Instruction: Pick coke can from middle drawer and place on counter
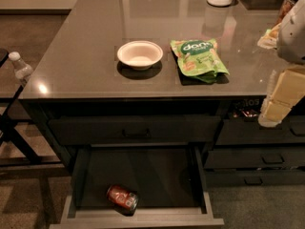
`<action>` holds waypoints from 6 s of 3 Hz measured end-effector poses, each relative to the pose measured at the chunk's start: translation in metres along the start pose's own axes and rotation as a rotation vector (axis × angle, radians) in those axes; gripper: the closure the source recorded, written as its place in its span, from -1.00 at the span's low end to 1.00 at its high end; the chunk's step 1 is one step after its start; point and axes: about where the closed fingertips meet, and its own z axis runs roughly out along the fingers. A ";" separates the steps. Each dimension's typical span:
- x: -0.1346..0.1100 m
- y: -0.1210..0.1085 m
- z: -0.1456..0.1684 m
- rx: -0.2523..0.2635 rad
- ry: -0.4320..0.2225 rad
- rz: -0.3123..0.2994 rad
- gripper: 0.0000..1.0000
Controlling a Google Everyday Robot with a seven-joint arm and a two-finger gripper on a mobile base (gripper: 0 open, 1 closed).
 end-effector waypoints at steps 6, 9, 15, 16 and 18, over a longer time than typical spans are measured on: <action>-0.048 0.130 0.121 -0.201 0.075 0.057 -1.00; -0.059 0.192 0.200 -0.309 0.126 0.119 -1.00; -0.146 0.240 0.345 -0.390 0.021 0.261 -1.00; -0.145 0.248 0.378 -0.419 -0.016 0.307 -1.00; -0.153 0.247 0.416 -0.427 -0.081 0.357 -1.00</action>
Offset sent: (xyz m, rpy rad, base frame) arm -0.0520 0.0604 -0.0853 -0.0455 0.1209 -0.0739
